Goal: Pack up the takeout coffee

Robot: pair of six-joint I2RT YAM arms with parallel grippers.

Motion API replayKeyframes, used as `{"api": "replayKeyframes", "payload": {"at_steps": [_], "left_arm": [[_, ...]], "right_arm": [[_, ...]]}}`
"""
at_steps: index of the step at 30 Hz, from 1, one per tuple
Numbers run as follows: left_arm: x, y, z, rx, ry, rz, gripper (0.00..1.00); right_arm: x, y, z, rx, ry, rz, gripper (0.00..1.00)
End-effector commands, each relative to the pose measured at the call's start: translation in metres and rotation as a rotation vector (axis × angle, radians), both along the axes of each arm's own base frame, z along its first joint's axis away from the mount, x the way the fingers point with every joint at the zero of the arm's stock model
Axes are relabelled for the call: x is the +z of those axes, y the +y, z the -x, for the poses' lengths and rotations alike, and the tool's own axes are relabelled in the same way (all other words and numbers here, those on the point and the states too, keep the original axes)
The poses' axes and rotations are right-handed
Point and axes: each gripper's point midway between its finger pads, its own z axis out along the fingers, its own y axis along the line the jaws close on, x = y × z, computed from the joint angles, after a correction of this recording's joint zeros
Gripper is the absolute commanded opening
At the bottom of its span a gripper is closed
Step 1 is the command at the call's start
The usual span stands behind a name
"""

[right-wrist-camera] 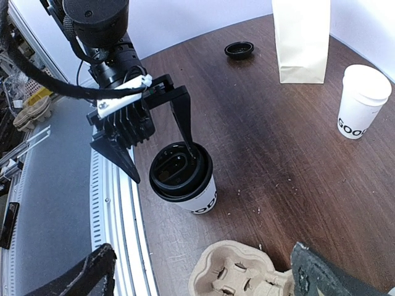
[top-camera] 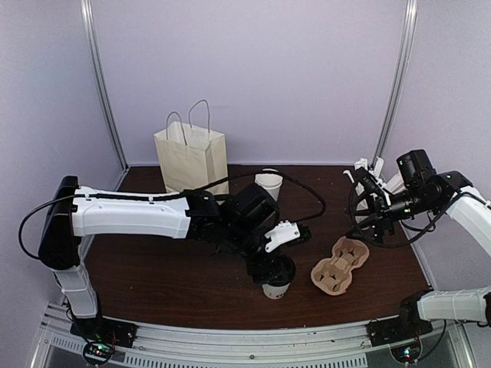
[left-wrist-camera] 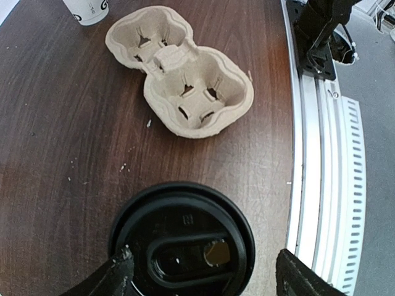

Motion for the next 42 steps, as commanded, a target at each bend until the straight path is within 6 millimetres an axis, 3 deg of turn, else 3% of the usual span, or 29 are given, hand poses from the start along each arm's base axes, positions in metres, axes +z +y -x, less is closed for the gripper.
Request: {"api": "replayKeyframes", "payload": {"at_steps": [1,10,18,27,29,32,39,42], "left_arm": [[-0.003,-0.006,0.002,-0.042,0.011,-0.014,0.79],[-0.007,-0.006,0.002,-0.047,0.014,-0.028,0.75],[0.033,-0.01,0.006,-0.059,-0.012,0.108,0.78],[-0.002,-0.004,-0.005,-0.019,-0.035,0.007,0.82],[-0.007,-0.004,-0.005,-0.021,-0.032,-0.009,0.96],[-0.011,-0.004,-0.006,-0.018,-0.037,-0.021,0.98],[-0.013,-0.004,-0.009,-0.009,-0.044,-0.026,0.94],[0.001,-0.005,-0.007,-0.017,-0.041,0.005,0.92]], "right_arm": [[0.01,0.002,0.0,0.01,-0.038,-0.042,0.98],[0.007,0.001,0.001,0.011,-0.035,-0.042,0.99],[0.005,0.002,0.0,0.011,-0.026,-0.042,1.0],[0.005,0.003,0.002,0.021,-0.024,-0.052,1.0],[0.004,0.003,0.003,0.023,-0.021,-0.053,1.0],[0.004,0.003,0.003,0.026,-0.019,-0.055,1.0],[0.004,0.003,0.005,0.03,-0.018,-0.056,1.0],[0.004,0.003,0.006,0.033,-0.016,-0.058,1.0]]}}
